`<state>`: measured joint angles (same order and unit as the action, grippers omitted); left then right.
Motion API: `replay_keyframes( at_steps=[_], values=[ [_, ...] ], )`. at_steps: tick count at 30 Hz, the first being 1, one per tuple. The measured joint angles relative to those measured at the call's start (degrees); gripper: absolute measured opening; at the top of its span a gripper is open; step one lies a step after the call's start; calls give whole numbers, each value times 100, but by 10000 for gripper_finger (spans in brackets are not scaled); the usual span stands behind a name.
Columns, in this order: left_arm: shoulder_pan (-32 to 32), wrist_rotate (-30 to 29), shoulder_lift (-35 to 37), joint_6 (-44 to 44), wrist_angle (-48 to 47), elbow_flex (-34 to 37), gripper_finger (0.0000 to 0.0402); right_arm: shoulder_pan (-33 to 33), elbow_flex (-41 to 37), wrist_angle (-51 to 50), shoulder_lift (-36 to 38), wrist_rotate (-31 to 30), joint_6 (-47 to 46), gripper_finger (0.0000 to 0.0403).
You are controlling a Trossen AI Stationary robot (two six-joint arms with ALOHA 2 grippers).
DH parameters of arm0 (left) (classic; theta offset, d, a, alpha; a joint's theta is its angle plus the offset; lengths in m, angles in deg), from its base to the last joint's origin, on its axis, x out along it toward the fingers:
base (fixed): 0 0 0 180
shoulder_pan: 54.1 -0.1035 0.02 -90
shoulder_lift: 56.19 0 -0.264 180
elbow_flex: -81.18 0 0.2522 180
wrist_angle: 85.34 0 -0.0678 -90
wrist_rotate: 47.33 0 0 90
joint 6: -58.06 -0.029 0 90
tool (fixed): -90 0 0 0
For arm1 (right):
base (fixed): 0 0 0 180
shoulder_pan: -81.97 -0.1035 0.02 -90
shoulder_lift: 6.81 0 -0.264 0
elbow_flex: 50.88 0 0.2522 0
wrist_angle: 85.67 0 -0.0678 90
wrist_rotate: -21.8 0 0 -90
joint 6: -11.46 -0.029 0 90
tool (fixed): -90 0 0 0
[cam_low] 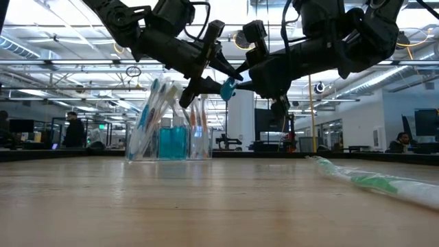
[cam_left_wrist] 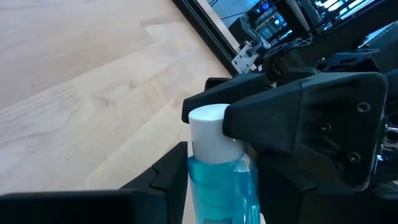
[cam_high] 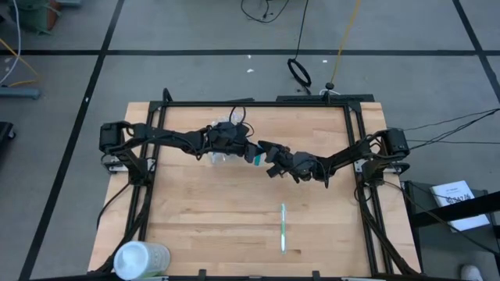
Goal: Pick & Place toothbrushing station
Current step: Put the blue mouthwash into the transparent organizer
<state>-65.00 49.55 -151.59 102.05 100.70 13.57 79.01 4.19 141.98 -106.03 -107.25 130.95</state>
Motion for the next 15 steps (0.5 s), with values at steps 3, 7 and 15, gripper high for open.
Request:
replay_keyframes(
  at_steps=[3,7,15],
  values=[
    [0,0,0,-27,-5,0,151,-2,0,-6,0,0,-114,100],
    [4,15,0,-150,1,0,145,-4,0,-20,0,30,-209,112],
    [9,65,0,-298,53,0,111,-4,13,96,0,62,-860,144]
  ],
)
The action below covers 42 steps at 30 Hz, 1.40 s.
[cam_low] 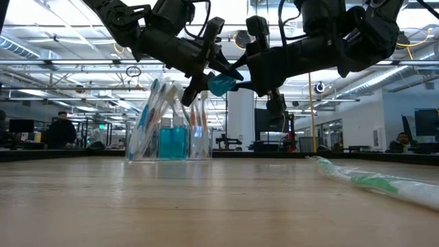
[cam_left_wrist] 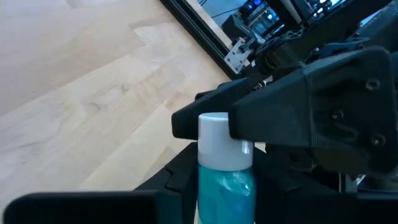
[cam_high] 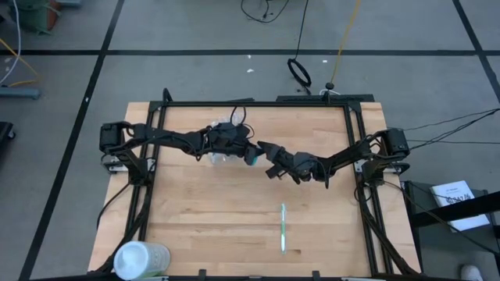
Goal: Pick & Place toothbrushing station
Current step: Put the blue mouthwash into the transparent organizer
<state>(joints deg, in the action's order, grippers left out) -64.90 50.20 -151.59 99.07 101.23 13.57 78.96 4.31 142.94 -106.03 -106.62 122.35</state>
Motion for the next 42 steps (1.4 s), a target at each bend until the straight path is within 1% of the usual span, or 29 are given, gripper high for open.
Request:
replay_keyframes(
  at_steps=[5,8,12,15,18,20,23,25,28,30,32,34,36,40,42],
  values=[
    [-21,0,60,-241,-7,0,87,0,2,64,0,-77,-363,154],
    [-33,6,117,-303,-27,-1,84,0,2,174,-2,-140,-446,154],
    [-63,4,194,-349,-96,-7,88,0,-2,316,-4,-689,-525,154],
    [-123,2,406,-580,-150,-7,87,4,-2,343,-4,-1104,-517,155],
    [-198,-129,662,-703,-249,-7,84,-9,-4,328,-4,-1278,-392,152],
    [-212,-172,904,-1012,-272,-7,84,-11,-2,322,-4,-1278,-462,148],
    [-131,-376,1315,-1748,-280,-7,85,-7,-4,342,10,-1281,-754,141],
    [-16,-725,1567,-2226,-493,-7,85,20,-4,295,82,-1311,-979,137],
    [233,-1459,1981,-2718,-980,-7,86,70,-4,80,201,-1516,-1249,128],
    [462,-2105,2179,-3008,-1263,-14,86,106,-4,-91,288,-1583,-1461,122],
    [729,-2795,2337,-3160,-1874,-13,86,134,-4,-292,364,-1582,-1693,115],
    [1013,-3394,2332,-2925,-2287,-11,86,155,-4,-537,401,-1578,-1874,109],
    [1261,-3964,2204,-2601,-2452,59,87,160,-8,-718,417,-1574,-1995,104],
    [1555,-4649,1763,-2210,-2349,259,87,162,-7,-999,417,-1558,-2031,98],
    [1609,-5078,1494,-1908,-2017,353,87,162,-7,-1063,420,-1552,-2029,98]
  ],
)
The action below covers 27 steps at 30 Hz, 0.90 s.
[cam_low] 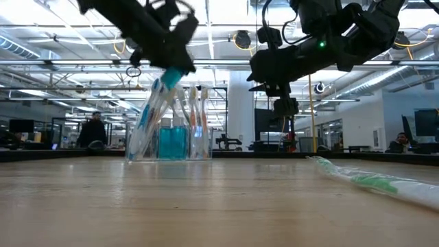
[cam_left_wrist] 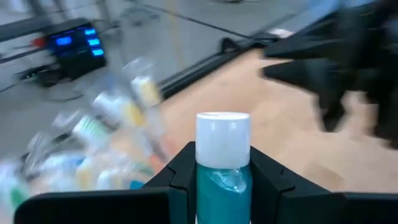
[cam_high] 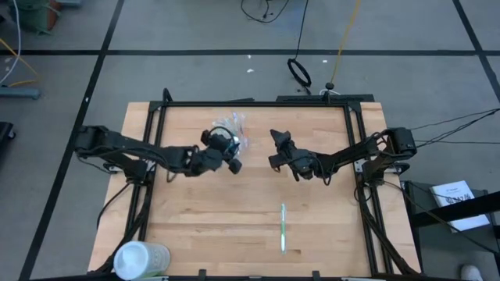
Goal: Pick & Place toothbrushing station
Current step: Put the blue mouthwash into the transparent organizer
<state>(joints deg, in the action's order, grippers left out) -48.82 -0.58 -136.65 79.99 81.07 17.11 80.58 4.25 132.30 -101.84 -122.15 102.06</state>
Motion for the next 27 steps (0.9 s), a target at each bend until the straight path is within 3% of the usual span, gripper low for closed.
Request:
replay_keyframes(
  at_steps=[5,13,18,27],
  values=[
    [20,-757,-775,813,149,58,87,0,0,-16,0,15,5,97],
    [-95,-1705,-1416,973,448,58,87,9,0,17,0,137,206,96],
    [-225,-1905,-1410,1080,416,56,88,24,0,43,0,475,204,95],
    [-430,-1653,-1409,1533,-202,53,88,26,0,27,0,622,204,95]
  ],
)
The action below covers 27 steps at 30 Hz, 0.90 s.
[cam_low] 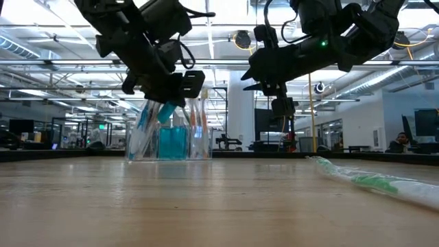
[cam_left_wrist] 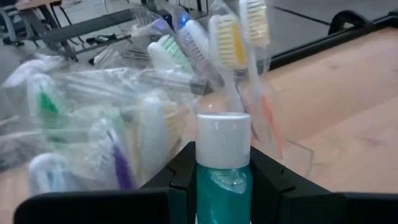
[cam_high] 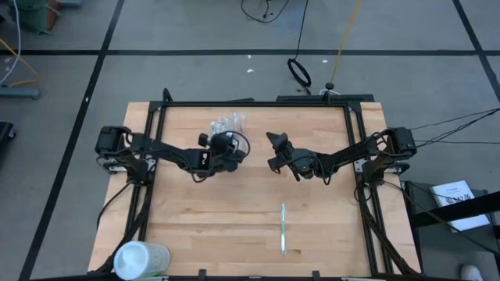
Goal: Pick & Place toothbrushing station
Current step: Put the blue mouthwash into the transparent organizer
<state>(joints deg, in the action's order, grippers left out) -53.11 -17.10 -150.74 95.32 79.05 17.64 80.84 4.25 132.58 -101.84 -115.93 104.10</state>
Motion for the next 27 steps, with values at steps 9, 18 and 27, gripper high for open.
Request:
replay_keyframes(
  at_steps=[9,18,27],
  values=[
    [-386,1035,0,63,26,0,88,0,0,-2,0,2,-2,95],
    [-552,1373,0,-237,33,1,89,0,0,-2,0,2,-44,95],
    [-544,1371,0,-680,158,0,156,0,0,-4,0,4,-44,95]
  ],
)
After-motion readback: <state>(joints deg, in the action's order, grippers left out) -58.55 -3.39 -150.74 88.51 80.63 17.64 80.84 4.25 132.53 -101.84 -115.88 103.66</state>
